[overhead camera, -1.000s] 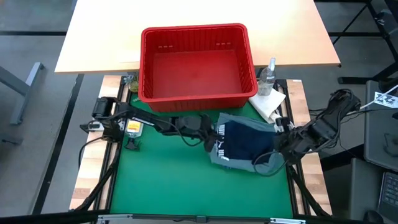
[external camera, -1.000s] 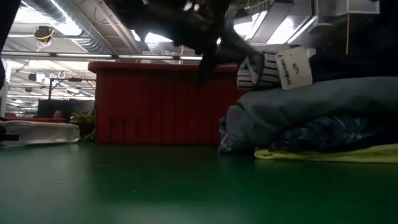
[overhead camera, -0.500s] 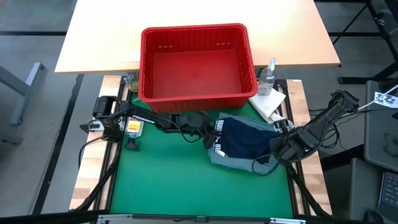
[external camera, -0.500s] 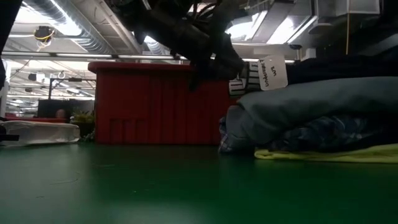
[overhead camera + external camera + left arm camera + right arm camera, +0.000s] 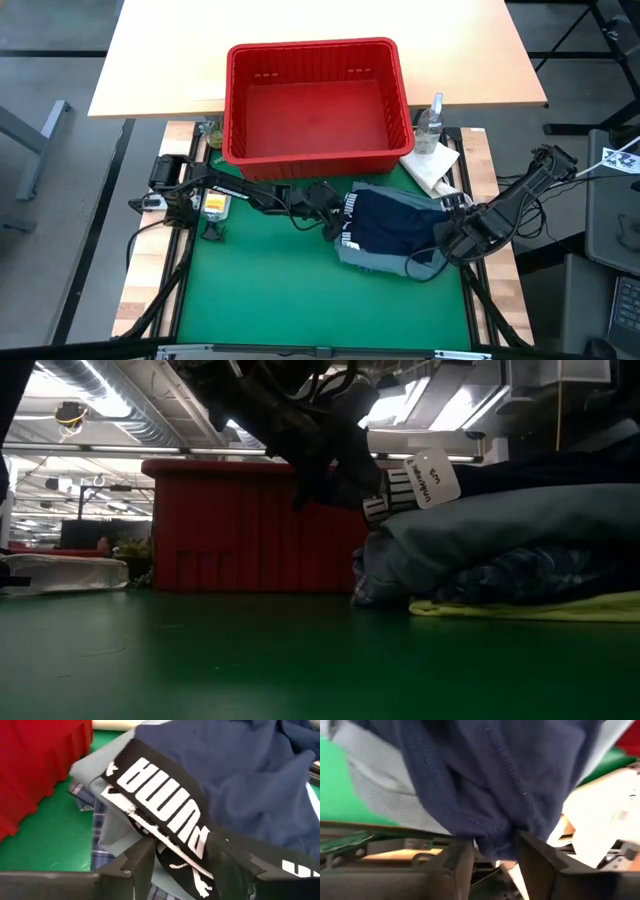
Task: Fold Laundry from Bin
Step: Stack the dark blue underwear shorts on top of the blue pants
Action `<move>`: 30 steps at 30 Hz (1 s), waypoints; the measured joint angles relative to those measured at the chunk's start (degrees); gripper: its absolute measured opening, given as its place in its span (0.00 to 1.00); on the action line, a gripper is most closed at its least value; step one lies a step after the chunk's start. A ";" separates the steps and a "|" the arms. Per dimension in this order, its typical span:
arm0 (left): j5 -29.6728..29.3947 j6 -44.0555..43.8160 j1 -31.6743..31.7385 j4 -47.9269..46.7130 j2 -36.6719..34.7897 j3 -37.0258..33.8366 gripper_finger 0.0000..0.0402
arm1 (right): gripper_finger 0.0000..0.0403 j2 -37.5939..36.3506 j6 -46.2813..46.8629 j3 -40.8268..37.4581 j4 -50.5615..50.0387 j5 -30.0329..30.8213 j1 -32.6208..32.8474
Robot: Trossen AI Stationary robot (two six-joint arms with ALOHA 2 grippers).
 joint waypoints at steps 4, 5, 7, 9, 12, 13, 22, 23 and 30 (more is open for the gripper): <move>0.33 0.92 -0.01 0.04 0.00 0.00 0.43 | 0.40 0.00 0.06 0.00 0.00 -4.08 0.02; 0.32 1.22 0.00 0.04 0.00 0.00 0.43 | 0.40 0.00 0.11 0.00 0.00 -4.91 0.02; 0.32 2.32 0.00 0.04 0.00 0.00 0.43 | 0.40 0.00 0.15 0.00 0.00 -6.08 0.02; 0.12 2.66 0.00 0.08 -0.03 0.00 0.43 | 0.40 0.00 0.15 0.00 0.00 -6.23 0.02; -0.47 1.90 0.13 0.11 -0.67 0.00 0.43 | 0.39 0.00 0.15 0.00 0.00 -6.88 0.01; -0.64 1.90 0.20 -0.38 -1.15 0.00 0.43 | 0.39 0.00 0.15 0.00 0.02 -7.53 0.00; -4.32 5.23 1.41 -16.00 -6.16 0.00 0.42 | 0.39 -0.02 0.17 0.00 0.00 -14.32 0.00; -4.29 5.22 1.58 -16.07 -6.21 0.00 0.42 | 0.39 -0.02 0.22 0.00 0.04 -14.46 0.02; -1.22 9.71 1.54 -16.29 -6.51 0.00 0.42 | 0.39 -0.02 4.56 0.04 0.00 -21.51 0.00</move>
